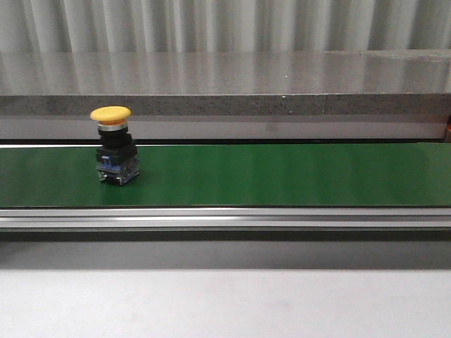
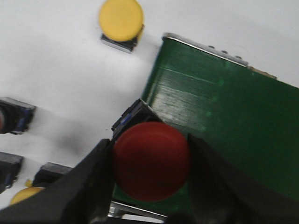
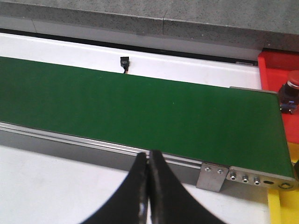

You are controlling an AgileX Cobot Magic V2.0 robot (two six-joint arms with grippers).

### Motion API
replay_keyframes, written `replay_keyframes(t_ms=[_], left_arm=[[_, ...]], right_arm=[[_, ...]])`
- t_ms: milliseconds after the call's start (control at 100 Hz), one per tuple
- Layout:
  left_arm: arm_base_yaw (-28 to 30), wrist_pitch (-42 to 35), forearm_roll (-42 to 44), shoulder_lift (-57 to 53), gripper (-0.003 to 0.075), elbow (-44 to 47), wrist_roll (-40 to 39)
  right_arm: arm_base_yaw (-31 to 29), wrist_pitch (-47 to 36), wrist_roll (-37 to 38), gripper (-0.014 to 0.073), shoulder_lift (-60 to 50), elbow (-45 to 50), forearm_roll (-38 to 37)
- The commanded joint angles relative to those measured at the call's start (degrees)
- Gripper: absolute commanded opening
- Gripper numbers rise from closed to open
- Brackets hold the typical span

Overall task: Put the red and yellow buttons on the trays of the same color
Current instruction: 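Grasp a red-capped button on the table with the left gripper, then place the red button on the conveyor and withdraw the left gripper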

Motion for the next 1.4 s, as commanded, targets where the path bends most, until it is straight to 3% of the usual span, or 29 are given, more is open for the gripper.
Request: replay_keyframes(t_ms=[0,270,370,490,560,950,1000,1070,1250,1390], left_arm=[[-2.4,-3.2,-1.3,-2.6,0.0155,-0.3,0.3],[-5.0,-3.6,-1.3,-2.3,0.0185,0.1,0.3],[-5.0,-3.3,-1.3,-2.2,0.0292,0.1,0.3],[-5.0,-4.0,-2.2,-2.1,0.0496,0.1,0.3],[-5.0,-4.3,-3.0,-2.1,0.0559,-0.1,0.3],[-7.7,-10.8,-9.2,-7.6,0.0563,-0.1,8.8],[-8.8,-11.2,-9.2,-8.8,0.0535,-0.1,9.9],[-10.7,-11.9,-9.2,-10.5,0.0433,0.0,11.5],[-15.7,-15.1,-9.2,-15.0,-0.0015,1.5,15.7],[-19.2,-17.5,-9.2,-19.4,-0.0020,4.9,16.6]], right_arm=[[0.0,-4.0,-0.2,-0.0066,0.5,-1.3,0.8],[0.0,-4.0,-0.2,-0.0066,0.5,-1.3,0.8],[0.0,-4.0,-0.2,-0.0066,0.5,-1.3,0.8],[0.0,-4.0,-0.2,-0.0066,0.5,-1.3,0.8],[0.0,-4.0,-0.2,-0.0066,0.5,-1.3,0.8],[0.0,-4.0,-0.2,-0.0066,0.5,-1.3,0.8],[0.0,-4.0,-0.2,-0.0066,0.5,-1.3,0.8],[0.0,-4.0,-0.2,-0.0066,0.5,-1.3,0.8],[0.0,-4.0,-0.2,-0.0066,0.5,-1.3,0.8],[0.0,-4.0,-0.2,-0.0066,0.5,-1.3,0.8]])
